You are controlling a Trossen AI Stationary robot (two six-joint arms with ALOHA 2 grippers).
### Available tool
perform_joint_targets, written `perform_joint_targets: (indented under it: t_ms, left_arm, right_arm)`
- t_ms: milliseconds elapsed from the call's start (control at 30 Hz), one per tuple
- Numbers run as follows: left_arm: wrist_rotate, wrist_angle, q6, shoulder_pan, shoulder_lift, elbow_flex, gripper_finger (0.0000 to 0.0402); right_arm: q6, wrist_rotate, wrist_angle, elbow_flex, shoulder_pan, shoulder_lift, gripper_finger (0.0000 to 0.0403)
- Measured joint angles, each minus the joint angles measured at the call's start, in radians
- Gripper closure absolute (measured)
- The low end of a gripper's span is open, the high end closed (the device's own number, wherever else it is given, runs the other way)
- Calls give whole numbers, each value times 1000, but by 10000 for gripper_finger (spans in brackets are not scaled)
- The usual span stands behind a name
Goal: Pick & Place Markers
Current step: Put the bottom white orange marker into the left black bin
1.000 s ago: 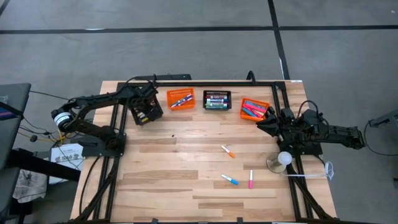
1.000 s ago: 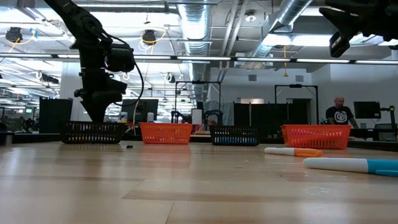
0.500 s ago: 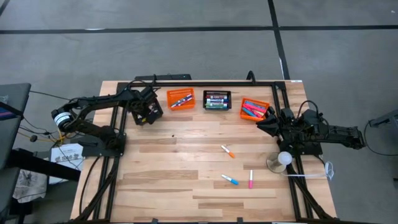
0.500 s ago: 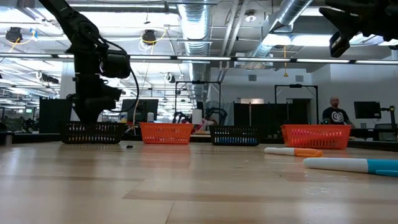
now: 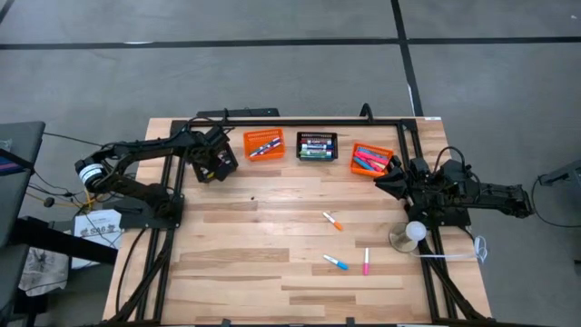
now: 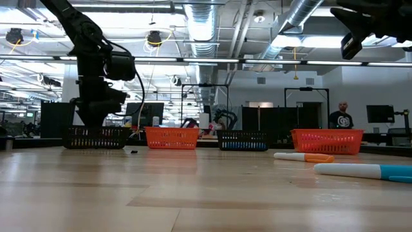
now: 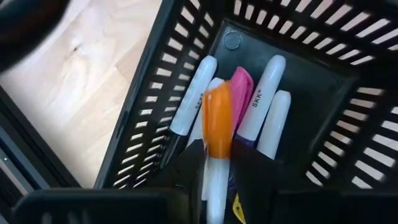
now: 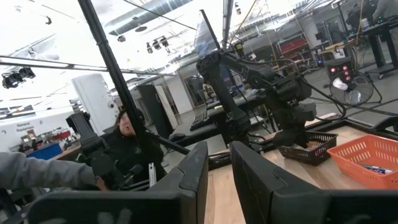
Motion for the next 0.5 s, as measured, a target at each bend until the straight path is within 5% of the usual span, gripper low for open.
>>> perform_joint_targets:
  t_ms: [500]
  left_arm:
    - [0,17,-8,-1,-3,21,241]
  right_arm:
    - [0,0,0,0,0,0,340]
